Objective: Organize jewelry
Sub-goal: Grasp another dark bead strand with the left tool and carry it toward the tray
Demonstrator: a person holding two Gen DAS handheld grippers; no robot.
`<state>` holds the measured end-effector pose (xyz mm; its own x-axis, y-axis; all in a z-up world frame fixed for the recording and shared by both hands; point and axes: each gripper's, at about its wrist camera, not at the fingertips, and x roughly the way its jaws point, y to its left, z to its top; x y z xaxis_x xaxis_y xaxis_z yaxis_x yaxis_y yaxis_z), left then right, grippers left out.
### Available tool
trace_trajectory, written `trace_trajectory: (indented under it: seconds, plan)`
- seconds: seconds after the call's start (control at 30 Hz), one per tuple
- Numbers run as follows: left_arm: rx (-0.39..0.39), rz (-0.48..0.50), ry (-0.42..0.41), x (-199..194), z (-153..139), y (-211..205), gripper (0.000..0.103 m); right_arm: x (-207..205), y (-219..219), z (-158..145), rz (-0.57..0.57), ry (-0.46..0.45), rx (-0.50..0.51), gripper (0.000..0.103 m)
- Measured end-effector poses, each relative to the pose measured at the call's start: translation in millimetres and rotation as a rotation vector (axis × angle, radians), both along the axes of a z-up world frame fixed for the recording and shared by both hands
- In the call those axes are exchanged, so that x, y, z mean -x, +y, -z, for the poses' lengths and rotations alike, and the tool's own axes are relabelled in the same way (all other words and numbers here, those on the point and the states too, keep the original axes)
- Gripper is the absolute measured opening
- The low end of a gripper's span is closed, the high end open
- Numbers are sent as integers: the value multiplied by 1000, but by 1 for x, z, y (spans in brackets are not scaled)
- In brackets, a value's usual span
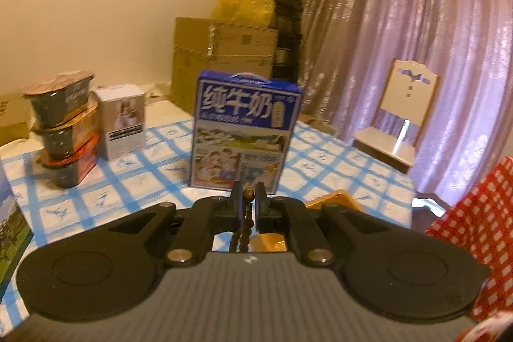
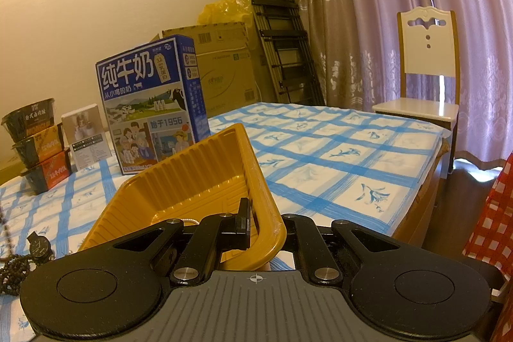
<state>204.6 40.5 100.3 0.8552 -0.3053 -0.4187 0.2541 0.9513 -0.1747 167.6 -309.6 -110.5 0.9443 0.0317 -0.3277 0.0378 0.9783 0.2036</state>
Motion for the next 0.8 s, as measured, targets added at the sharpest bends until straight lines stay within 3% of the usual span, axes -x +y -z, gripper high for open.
trace_trajectory:
  seconds: [0.37,0.8]
  plan:
    - [71,155,-14,10,-11,-41,6,-2,-3,0,-1,-5,4,7]
    - [183,281,46,-28,15,-114,6,-1,7,-10,-14,-29,29,7]
